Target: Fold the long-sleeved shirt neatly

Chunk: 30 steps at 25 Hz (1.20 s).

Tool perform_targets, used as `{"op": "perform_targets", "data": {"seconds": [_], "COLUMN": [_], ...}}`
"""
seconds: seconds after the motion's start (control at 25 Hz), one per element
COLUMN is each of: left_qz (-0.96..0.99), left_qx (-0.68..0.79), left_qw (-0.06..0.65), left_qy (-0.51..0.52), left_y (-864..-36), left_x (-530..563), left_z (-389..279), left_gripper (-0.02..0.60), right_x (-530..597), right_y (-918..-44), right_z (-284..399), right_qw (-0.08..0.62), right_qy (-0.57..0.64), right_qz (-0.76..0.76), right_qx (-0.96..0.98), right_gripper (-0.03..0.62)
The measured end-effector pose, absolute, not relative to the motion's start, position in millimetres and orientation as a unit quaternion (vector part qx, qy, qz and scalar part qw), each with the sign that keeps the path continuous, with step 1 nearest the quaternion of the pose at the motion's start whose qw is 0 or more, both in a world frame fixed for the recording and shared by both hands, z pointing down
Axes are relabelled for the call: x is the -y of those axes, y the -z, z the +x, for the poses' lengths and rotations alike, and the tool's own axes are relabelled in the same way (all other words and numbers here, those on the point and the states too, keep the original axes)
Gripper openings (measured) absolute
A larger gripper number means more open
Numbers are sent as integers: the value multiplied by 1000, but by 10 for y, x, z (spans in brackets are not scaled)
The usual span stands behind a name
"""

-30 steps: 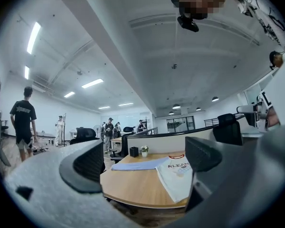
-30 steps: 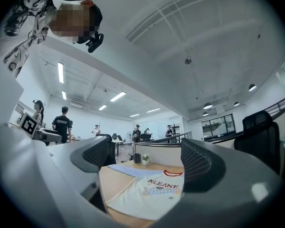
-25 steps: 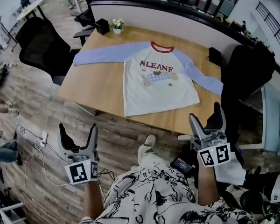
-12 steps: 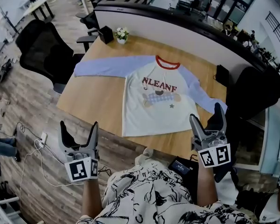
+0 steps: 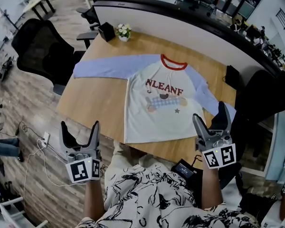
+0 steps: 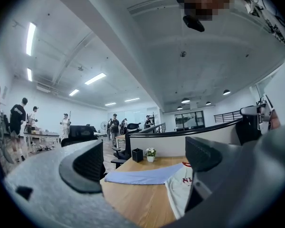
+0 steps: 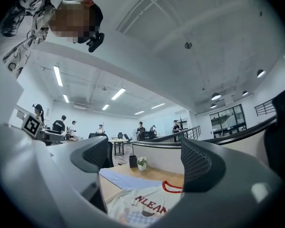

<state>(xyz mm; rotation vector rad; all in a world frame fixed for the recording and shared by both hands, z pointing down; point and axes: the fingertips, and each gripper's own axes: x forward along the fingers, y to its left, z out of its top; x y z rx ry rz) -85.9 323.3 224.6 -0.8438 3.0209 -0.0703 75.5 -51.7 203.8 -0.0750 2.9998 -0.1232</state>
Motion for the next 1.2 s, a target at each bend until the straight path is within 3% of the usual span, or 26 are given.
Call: {"op": "perform_targets", "data": {"seconds": [0.56,1.2], "left_qz": [-295,-273], "left_qx": [-955,-954], "left_qw": [-11,-113], "left_qy": [17,52], "left_y": [-2435,-3529], "left_x": [-3559,-4471], "left_z": [-2348,-3943], "left_gripper": [528,519], "right_x": [113,-1379], "right_y": [-2099,-2784], "right_z": [-364,-3330], "right_qw": [42,-57], "right_qy": [2,-29], "right_qz": [-64,134], "right_qx": [-997,-989], "right_gripper": [477,476]}}
